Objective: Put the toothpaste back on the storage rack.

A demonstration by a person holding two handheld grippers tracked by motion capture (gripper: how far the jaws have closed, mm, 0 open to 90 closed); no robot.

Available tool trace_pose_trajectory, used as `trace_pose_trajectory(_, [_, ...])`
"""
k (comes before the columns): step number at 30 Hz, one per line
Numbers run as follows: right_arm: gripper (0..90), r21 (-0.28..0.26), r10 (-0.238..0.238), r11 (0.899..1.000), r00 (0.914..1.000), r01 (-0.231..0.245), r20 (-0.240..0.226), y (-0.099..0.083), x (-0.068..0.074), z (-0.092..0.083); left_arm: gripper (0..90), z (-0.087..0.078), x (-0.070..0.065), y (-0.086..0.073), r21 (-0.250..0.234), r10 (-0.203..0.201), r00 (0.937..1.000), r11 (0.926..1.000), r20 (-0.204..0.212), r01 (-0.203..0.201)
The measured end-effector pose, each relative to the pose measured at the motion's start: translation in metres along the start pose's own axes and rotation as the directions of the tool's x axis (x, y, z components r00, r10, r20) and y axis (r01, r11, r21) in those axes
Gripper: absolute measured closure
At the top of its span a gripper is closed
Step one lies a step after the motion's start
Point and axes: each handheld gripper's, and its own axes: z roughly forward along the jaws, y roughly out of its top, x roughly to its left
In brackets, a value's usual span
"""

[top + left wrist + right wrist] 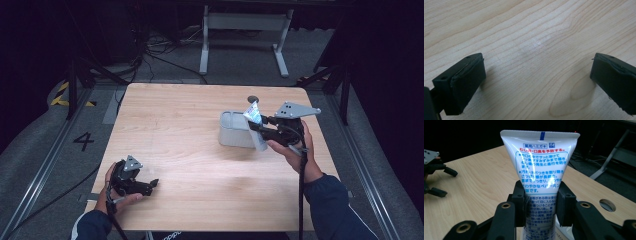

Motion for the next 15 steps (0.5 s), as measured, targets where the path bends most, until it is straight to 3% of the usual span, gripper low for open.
trace_pose_trajectory(15, [66.3,-0.041,0.018,0.999,0.9991,-0.017,0.037,0.015,-0.013,0.008,0.5,0.000,0.000,0.000,0.000,0.000,1.0000,1.0000,0.000,0.000])
